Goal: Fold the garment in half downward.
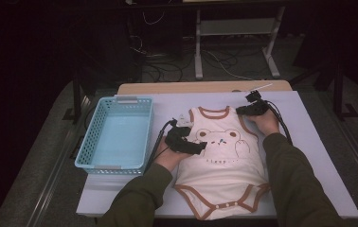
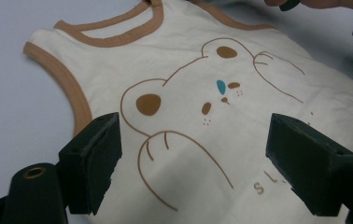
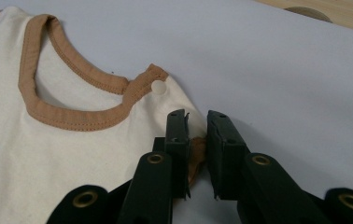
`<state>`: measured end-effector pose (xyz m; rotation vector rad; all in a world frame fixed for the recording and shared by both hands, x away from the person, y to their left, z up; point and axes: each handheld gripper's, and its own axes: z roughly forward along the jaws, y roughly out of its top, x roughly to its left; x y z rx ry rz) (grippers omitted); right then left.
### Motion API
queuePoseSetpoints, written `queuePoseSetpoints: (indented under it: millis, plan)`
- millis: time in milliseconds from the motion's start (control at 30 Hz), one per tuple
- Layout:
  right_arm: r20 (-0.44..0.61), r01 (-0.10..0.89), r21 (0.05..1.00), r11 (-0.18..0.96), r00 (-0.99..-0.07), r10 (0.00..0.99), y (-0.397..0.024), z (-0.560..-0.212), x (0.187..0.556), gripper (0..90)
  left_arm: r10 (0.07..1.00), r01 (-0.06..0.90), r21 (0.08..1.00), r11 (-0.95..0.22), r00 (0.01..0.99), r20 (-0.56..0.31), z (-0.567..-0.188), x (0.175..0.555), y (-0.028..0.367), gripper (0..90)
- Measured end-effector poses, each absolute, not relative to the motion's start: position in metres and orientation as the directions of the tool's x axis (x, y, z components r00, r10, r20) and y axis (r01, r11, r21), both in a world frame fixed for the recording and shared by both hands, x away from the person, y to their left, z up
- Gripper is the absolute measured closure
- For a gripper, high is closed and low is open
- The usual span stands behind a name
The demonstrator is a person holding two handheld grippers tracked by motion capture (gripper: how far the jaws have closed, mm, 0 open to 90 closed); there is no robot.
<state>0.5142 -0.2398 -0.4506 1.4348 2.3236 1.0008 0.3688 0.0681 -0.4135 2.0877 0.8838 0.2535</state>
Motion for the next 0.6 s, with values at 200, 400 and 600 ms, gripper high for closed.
queuePoseSetpoints:
  millis: [200,400,600]
  plan:
    - [0.149,0.697,0.655,0.292,-0.499,0.854,-0.240,-0.450,0.515,77.4,0.674,0.493,0.768,-0.410,0.731,-0.109,-0.414,0.387,0.060,15.9]
    - [0.155,0.701,0.654,0.285,-0.493,0.856,-0.240,-0.450,0.515,77.4,0.677,0.478,0.771,-0.421,0.731,-0.084,-0.416,0.407,0.057,13.1]
    - [0.150,0.698,0.655,0.290,-0.496,0.855,-0.240,-0.450,0.515,77.4,0.685,0.476,0.777,-0.413,0.724,-0.080,-0.420,0.427,0.055,7.0]
